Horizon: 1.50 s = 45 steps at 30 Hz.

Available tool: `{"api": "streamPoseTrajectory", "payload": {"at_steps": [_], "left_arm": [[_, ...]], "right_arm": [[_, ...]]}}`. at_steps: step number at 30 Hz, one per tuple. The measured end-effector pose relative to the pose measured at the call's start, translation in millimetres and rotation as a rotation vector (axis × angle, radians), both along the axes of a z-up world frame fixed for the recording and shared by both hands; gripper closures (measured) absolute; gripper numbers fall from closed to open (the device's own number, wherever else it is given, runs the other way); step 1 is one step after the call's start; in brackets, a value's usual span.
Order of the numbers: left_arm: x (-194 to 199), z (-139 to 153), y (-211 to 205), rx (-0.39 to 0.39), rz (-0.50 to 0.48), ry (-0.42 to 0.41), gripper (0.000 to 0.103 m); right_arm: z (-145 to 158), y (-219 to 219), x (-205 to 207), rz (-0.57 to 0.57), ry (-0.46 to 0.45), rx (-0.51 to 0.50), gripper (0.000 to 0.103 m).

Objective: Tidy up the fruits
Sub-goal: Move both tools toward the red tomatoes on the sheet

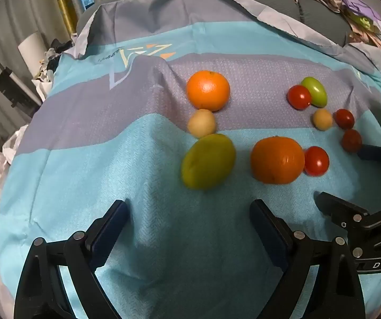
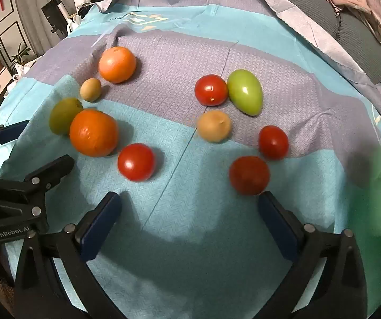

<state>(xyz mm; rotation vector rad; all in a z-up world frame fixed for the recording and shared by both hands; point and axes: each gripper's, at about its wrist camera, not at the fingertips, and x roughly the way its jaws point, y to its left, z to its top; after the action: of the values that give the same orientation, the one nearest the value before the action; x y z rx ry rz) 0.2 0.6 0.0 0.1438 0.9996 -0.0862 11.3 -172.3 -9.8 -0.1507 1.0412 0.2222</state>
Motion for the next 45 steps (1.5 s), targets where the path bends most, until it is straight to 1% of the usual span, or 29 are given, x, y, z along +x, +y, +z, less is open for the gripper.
{"api": "streamPoseTrajectory", "payload": {"at_steps": [2, 5, 6, 13, 21, 23, 25, 27, 29, 30, 32, 34, 36, 38, 39, 40, 41, 44, 45], "left_arm": [[0, 0, 0, 0.009, 0.001, 0.001, 0.01], [1, 0, 1, -0.001, 0.006, 0.011, 0.01], [-4, 3, 1, -0.002, 0.006, 0.013, 0.01], [-2, -2, 11, -0.006, 0.006, 0.014, 0.01], [-1, -1, 3, 0.023, 0.014, 0.015, 0.01], [-2, 0, 3, 0.019, 0.015, 0.013, 0.01], [-1, 3, 4, 0.011, 0.024, 0.002, 0.01], [-3, 7, 5, 0.006, 0.031, -0.015, 0.011], [-4, 10, 5, 0.018, 0.042, -0.03, 0.011], [-3, 10, 6, 0.017, 0.046, -0.033, 0.011], [-3, 10, 9, 0.005, 0.048, -0.029, 0.011], [-4, 13, 10, -0.008, 0.044, -0.036, 0.011], [-6, 17, 9, -0.01, 0.041, -0.051, 0.011], [-10, 24, 10, -0.022, 0.036, -0.077, 0.011], [-11, 27, 11, -0.031, 0.036, -0.085, 0.011], [-11, 30, 13, -0.041, 0.037, -0.093, 0.011], [-12, 33, 16, -0.056, 0.042, -0.104, 0.011], [-14, 42, 22, -0.102, 0.055, -0.127, 0.011], [-14, 44, 24, -0.113, 0.057, -0.131, 0.011]], "right_arm": [[0, 0, 0, 0.0, 0.0, 0.0, 0.0], [0, 0, 0, -0.001, -0.002, -0.005, 0.0], [-1, 1, 0, 0.0, -0.002, -0.004, 0.0], [-2, 2, 0, 0.003, -0.003, -0.006, 0.0], [-3, 4, 0, 0.002, -0.004, -0.004, 0.0], [-2, 5, 1, 0.0, -0.003, -0.005, 0.0], [-1, 7, 3, -0.019, -0.004, -0.003, 0.0], [-1, 10, -1, -0.079, -0.011, -0.005, 0.0], [-3, 13, -9, -0.141, -0.023, -0.003, 0.0], [-3, 15, -11, -0.155, -0.027, -0.002, 0.0], [-3, 16, -12, -0.128, -0.027, 0.001, 0.0], [-3, 24, -19, -0.022, -0.018, 0.006, 0.0], [-1, 26, -24, 0.029, 0.007, 0.041, 0.0], [6, 19, -25, 0.052, 0.033, 0.156, 0.0], [9, 15, -25, 0.05, 0.049, 0.226, 0.0], [11, 11, -25, 0.037, 0.058, 0.269, 0.0], [14, 8, -25, 0.017, 0.052, 0.287, 0.0], [27, 8, -32, -0.027, -0.003, 0.274, 0.001], [32, 7, -32, -0.044, -0.017, 0.284, 0.003]]}}
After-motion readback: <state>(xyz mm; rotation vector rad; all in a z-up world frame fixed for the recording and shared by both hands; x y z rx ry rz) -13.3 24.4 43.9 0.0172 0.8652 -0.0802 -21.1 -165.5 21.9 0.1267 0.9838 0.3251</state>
